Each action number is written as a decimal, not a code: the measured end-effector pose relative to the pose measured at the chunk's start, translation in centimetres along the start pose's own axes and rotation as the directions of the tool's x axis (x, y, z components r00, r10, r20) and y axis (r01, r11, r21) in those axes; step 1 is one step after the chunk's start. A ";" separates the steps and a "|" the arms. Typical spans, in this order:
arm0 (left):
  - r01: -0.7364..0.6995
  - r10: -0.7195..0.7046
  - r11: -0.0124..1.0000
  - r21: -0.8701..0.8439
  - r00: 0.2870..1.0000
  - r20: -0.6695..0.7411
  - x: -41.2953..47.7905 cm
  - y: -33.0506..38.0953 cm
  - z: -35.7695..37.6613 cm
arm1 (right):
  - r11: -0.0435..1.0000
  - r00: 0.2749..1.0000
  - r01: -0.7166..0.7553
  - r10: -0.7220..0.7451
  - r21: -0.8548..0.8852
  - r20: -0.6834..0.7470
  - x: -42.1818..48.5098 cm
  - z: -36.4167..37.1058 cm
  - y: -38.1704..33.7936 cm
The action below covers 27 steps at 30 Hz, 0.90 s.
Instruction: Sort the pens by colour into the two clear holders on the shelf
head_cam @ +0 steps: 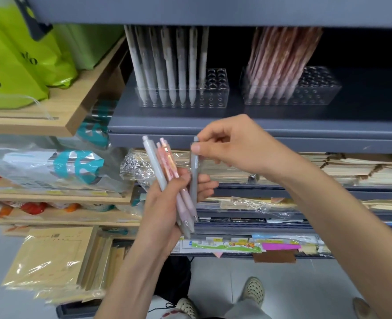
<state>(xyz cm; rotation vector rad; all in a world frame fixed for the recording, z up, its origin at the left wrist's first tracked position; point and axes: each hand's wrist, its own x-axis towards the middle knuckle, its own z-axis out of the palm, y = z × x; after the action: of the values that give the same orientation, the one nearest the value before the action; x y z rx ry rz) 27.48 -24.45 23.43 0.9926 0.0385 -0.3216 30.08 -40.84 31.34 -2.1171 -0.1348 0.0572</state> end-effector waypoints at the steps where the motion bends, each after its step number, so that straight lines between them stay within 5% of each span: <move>1: 0.008 -0.008 0.999 -0.034 1.000 0.001 0.1 0.0 0.0 | 0.999 1.000 0.002 -0.002 0.044 -0.007 -0.2 -0.3 -0.1; 10: 0.008 -0.009 0.990 0.141 1.000 0.011 -0.2 -0.2 -0.1 | 0.902 0.986 0.053 0.021 0.429 -0.166 -0.7 0.2 -0.1; 17: -0.013 0.011 0.991 0.130 1.000 0.017 -0.2 0.3 -0.8 | 0.938 0.958 0.089 0.011 0.334 -0.286 0.1 -0.1 -0.3; 22: 0.056 -0.056 0.996 0.067 0.998 -0.011 -0.7 0.7 -0.9 | 0.945 0.782 0.258 -0.082 0.200 -0.617 2.6 -3.8 -1.0; 27: 0.097 -0.095 0.994 0.040 0.994 -0.045 -0.7 1.0 -0.9 | 0.958 0.715 0.283 -0.172 0.055 -0.678 5.3 -4.6 -0.7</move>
<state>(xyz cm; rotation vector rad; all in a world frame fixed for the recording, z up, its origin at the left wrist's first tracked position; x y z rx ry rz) 27.16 -23.05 23.89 1.0419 0.1195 -0.3908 35.70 -43.80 34.40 -1.8234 0.0416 -0.8198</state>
